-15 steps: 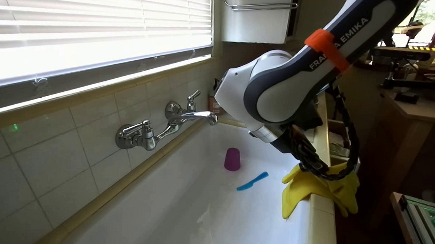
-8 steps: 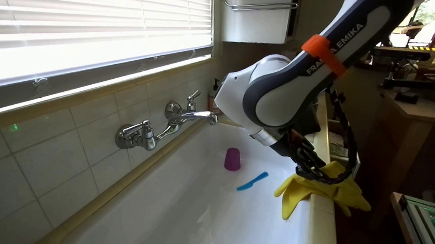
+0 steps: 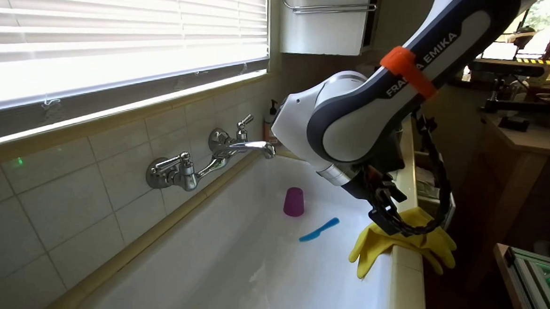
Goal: Take the gloves off the tap
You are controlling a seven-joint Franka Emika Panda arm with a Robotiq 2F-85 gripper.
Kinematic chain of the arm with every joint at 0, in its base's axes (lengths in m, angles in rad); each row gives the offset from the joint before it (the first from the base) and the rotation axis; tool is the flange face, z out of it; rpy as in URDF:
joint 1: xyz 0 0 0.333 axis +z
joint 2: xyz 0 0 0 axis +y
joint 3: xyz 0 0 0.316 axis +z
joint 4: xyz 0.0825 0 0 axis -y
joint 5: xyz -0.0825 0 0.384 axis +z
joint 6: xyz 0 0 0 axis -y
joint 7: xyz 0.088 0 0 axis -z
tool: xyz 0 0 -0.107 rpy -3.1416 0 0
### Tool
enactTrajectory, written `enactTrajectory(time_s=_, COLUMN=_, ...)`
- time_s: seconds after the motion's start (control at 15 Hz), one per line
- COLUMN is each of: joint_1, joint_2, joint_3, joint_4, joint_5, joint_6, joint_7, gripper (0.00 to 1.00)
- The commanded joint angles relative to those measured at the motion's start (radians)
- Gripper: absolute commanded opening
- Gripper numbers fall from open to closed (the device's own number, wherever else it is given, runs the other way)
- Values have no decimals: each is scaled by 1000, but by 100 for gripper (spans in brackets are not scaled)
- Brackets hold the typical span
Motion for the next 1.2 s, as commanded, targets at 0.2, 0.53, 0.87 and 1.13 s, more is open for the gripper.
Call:
enactTrajectory(time_s=0.2, joint_1=-2, joint_2=-43, joint_3=-7, joint_4=-16, joint_5=48, joint_6=43, joint_7=10, gripper=99)
enactTrajectory(time_s=0.53, joint_1=-3, joint_2=-105, joint_3=-13, joint_4=-45, joint_5=56, joint_6=115, joint_7=20, gripper=100)
enactTrajectory(time_s=0.87, joint_1=-16, joint_2=-186, joint_3=-26, joint_4=-95, joint_5=96, joint_6=235, joint_7=40, gripper=100)
enactTrajectory(time_s=1.13, joint_1=-24, joint_2=-273, joint_3=-44, joint_4=-152, joint_5=110, joint_6=330, joint_7=79, gripper=100)
